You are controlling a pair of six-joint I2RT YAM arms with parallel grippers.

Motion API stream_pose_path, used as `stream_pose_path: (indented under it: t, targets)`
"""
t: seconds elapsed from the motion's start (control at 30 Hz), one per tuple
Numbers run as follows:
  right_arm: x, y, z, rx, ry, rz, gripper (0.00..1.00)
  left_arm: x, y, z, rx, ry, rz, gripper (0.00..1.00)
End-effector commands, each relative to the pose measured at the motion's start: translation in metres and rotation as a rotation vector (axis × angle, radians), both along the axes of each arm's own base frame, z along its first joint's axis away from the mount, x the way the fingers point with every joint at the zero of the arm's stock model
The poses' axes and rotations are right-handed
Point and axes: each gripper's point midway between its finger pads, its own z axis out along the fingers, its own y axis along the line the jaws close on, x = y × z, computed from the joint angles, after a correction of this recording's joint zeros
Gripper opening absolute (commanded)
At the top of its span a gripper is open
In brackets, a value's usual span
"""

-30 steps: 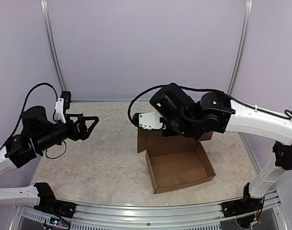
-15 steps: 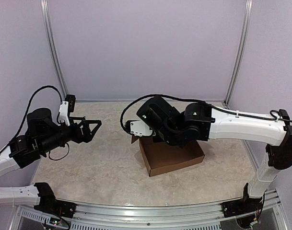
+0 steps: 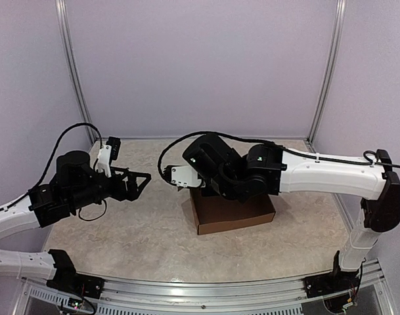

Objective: Fold the paper box

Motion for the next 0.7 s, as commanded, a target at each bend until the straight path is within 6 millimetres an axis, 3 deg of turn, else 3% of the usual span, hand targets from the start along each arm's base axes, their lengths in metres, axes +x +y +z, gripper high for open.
stream_pose_path:
  t: [0.0, 0.1, 0.3, 0.67]
  targets:
    - [-0.003, -0.003, 0.032, 0.124, 0.015, 0.028, 0.39, -0.001, -0.017, -0.010, 0.008, 0.019, -0.067, 0.99]
    - [-0.007, -0.007, 0.038, 0.149, 0.031, 0.036, 0.44, -0.002, -0.027, -0.016, 0.023, 0.029, -0.108, 0.99]
    - [-0.020, -0.021, 0.037, 0.218, 0.094, 0.047, 0.49, 0.000, -0.036, -0.046, 0.131, 0.051, -0.096, 0.99]
    - [-0.018, -0.060, 0.043, 0.332, 0.129, -0.021, 0.49, 0.009, -0.081, -0.074, 0.386, -0.106, -0.170, 0.97]
